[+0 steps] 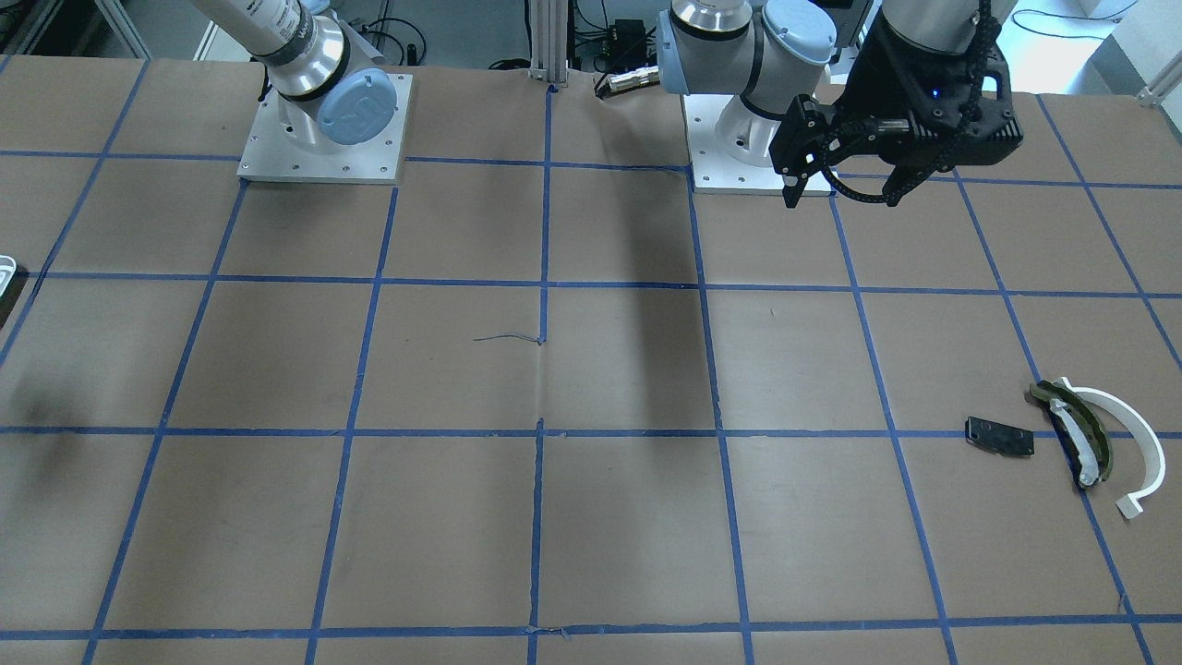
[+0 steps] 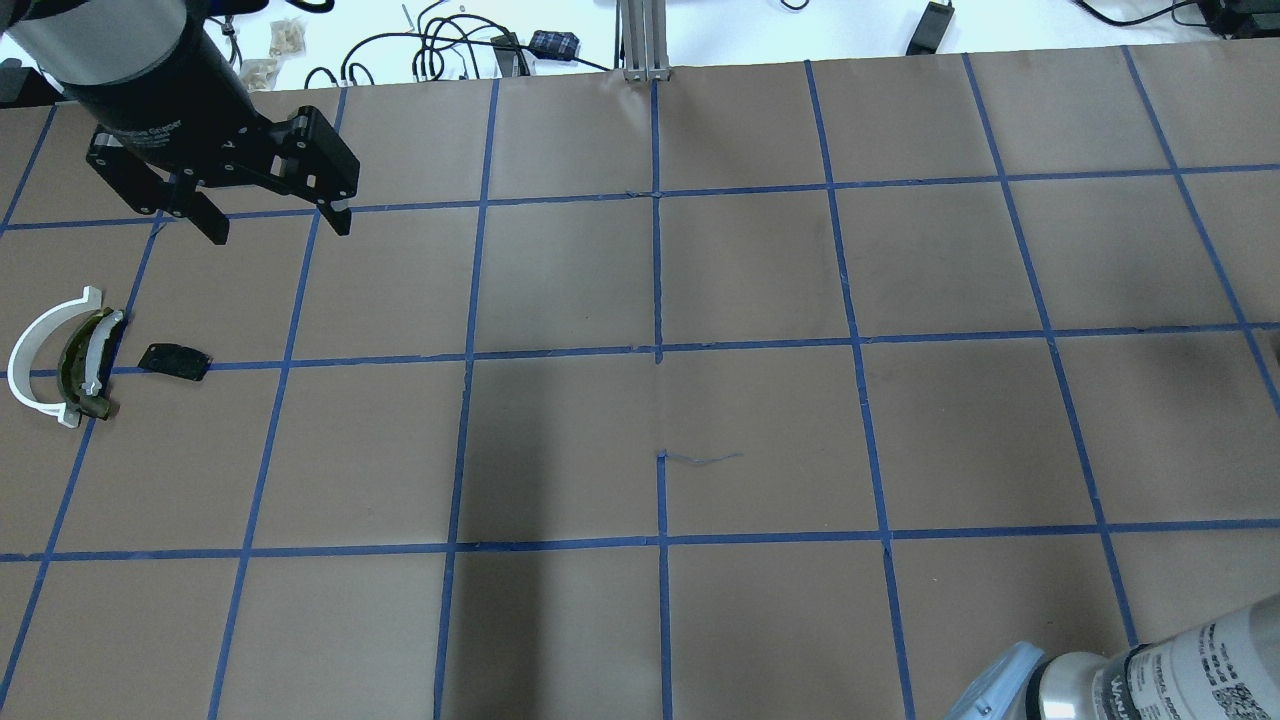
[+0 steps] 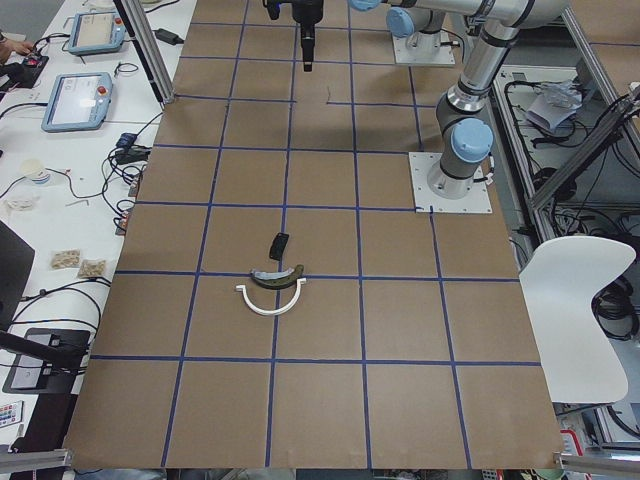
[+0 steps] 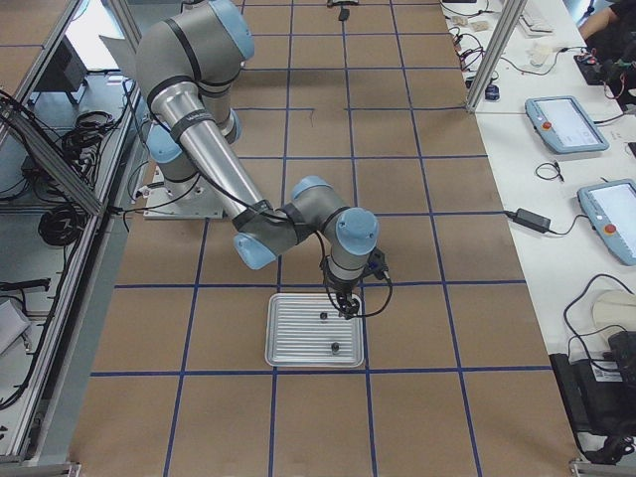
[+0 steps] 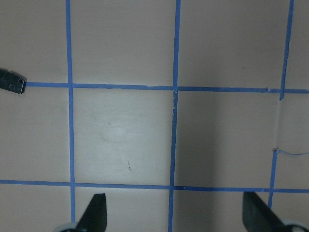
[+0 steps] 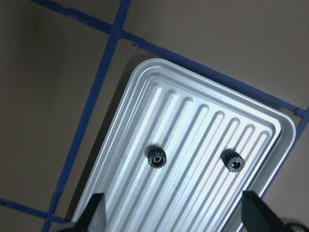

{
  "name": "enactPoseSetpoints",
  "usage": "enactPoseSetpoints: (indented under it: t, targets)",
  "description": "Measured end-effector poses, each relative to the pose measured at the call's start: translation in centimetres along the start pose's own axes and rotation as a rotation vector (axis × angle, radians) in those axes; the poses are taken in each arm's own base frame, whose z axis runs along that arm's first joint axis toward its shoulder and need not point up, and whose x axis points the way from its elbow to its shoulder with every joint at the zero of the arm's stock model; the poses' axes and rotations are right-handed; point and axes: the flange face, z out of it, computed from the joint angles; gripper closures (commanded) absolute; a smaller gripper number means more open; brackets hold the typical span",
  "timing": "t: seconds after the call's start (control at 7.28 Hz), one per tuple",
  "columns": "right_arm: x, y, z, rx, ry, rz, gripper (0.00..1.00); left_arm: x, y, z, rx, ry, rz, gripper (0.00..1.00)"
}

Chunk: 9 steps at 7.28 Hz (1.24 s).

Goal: Place bearing gear from tray to pile

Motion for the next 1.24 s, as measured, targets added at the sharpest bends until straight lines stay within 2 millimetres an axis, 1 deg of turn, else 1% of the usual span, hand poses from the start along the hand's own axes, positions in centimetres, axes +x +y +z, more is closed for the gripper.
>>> enactPoseSetpoints:
  t: [0.14,0.27,0.41,0.55,0.69,0.82,1.1,1.24]
  targets:
    - [-0.5,0.7,1.9,0.013,-0.001,-0.01,0.0,0.0,0.0,0.0,0.0,0.0,0.0,0.0]
    - [-0.6,1.0,3.5,0.016,-0.012,-0.013,0.0,0.0,0.0,0.0,0.0,0.0,0.0,0.0]
    - [-0.5,1.0,4.9,0.014,-0.024,-0.015,0.0,0.0,0.0,0.0,0.0,0.0,0.0,0.0]
    - [-0.4,1.0,6.0,0.014,-0.028,-0.018,0.0,0.0,0.0,0.0,0.0,0.0,0.0,0.0]
    - [-0.3,0.9,6.7,0.015,-0.033,-0.025,0.01,0.0,0.0,0.0,0.0,0.0,0.0,0.0]
    - [-0.2,0.8,7.2,0.017,-0.028,-0.041,0.04,0.0,0.0,0.0,0.0,0.0,0.0,0.0]
    - [0.0,0.7,8.0,0.021,-0.016,-0.06,0.04,0.0,0.0,0.0,-0.001,0.001,0.0,0.0]
    - [0.0,0.7,8.4,0.019,-0.02,-0.062,0.07,0.0,0.0,0.1,-0.002,0.001,-0.001,0.0]
